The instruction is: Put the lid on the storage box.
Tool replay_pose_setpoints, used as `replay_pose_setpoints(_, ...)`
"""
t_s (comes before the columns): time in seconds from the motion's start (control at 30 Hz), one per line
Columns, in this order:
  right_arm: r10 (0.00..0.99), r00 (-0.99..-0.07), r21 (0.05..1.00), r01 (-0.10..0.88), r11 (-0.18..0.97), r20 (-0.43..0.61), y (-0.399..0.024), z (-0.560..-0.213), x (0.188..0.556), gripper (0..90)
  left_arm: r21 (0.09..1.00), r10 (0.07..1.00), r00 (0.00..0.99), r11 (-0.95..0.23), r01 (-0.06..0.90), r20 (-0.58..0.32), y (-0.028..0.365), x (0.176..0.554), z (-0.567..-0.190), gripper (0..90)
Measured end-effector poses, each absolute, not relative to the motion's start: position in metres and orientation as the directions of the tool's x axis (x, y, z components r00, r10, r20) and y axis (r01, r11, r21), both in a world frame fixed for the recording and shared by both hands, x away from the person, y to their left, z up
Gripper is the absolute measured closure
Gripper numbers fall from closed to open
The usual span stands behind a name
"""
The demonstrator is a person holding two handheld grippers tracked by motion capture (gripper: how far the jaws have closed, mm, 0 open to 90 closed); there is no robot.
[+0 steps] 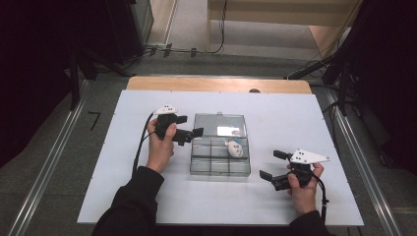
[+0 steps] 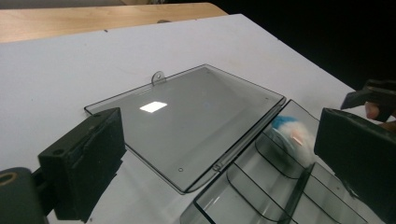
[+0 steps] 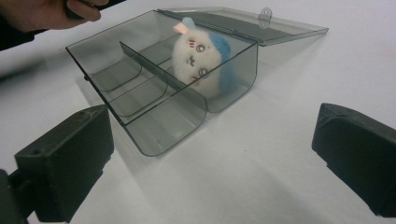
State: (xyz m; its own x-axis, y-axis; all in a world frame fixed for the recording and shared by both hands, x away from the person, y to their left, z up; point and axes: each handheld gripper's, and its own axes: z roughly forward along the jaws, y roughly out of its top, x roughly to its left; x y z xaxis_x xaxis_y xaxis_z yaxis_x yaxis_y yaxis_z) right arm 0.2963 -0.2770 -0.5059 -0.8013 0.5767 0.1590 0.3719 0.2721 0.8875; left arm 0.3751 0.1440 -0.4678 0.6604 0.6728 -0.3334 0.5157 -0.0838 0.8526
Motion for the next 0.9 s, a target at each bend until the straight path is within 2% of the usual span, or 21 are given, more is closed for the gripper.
replay_pose_setpoints(0.23, 0.576, -0.802, 0.888, 0.371, 0.271, 0.159, -0.277, -0.506, 0.297, 0.0, 0.820, 0.676, 0.621, -0.044, 0.571, -0.396, 0.140, 0.386, -0.482, 4.1)
replay_pose_setpoints(0.53, 0.576, -0.802, 0.887, 0.372, 0.274, 0.158, -0.277, -0.506, 0.297, 0.0, 0.769, 0.723, 0.521, 0.023, 0.639, -0.454, 0.141, 0.398, -0.496, 14.5)
replay_pose_setpoints(0.9, 0.581, -0.799, 0.883, 0.375, 0.282, 0.154, -0.275, -0.507, 0.297, 0.0, 0.719, 0.743, 0.473, 0.016, 0.695, -0.474, 0.134, 0.402, -0.508, 19.9)
